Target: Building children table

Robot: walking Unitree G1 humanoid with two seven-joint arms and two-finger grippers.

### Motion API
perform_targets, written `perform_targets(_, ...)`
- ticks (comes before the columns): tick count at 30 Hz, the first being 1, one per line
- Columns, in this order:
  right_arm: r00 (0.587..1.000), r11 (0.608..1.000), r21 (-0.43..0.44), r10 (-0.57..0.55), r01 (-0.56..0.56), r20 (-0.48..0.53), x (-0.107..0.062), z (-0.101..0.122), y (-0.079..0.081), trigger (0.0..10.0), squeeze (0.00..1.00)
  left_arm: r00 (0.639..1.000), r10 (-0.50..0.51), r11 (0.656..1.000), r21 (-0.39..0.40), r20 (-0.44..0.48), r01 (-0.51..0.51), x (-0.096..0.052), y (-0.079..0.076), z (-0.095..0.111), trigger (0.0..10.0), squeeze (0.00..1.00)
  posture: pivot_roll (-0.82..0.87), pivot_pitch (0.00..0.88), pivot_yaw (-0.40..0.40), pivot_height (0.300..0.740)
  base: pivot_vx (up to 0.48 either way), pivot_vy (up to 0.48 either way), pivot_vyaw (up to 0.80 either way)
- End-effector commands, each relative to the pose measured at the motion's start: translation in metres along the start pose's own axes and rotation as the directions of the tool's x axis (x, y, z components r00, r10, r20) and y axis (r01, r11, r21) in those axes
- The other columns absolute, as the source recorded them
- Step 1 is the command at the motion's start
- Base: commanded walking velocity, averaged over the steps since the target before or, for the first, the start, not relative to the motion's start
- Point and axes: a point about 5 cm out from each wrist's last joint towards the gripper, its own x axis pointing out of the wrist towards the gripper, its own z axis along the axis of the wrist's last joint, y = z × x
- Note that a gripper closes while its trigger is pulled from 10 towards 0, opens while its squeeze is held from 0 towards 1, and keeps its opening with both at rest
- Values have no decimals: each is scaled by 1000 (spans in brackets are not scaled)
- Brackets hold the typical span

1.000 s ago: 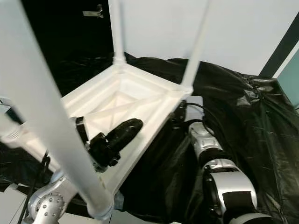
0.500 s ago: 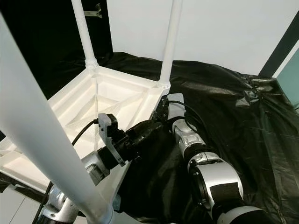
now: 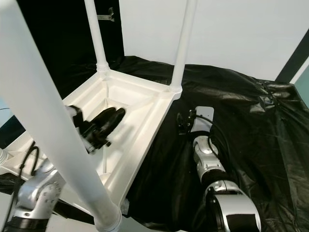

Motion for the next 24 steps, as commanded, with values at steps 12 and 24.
perform_targets(12,992,992,-57,116,-113,53,-40,3,-1,10000,0,796,-441,871,14,-414,490,-66,-3,-9,10000,0,61,0,-29,740,0,0,0)
perform_targets(24,992,989,-76,127,-126,6,-54,3,-1,10000,0,617,-479,831,-97,-624,548,-120,1,-6,10000,0,81,0,-26,740,0,0,0)
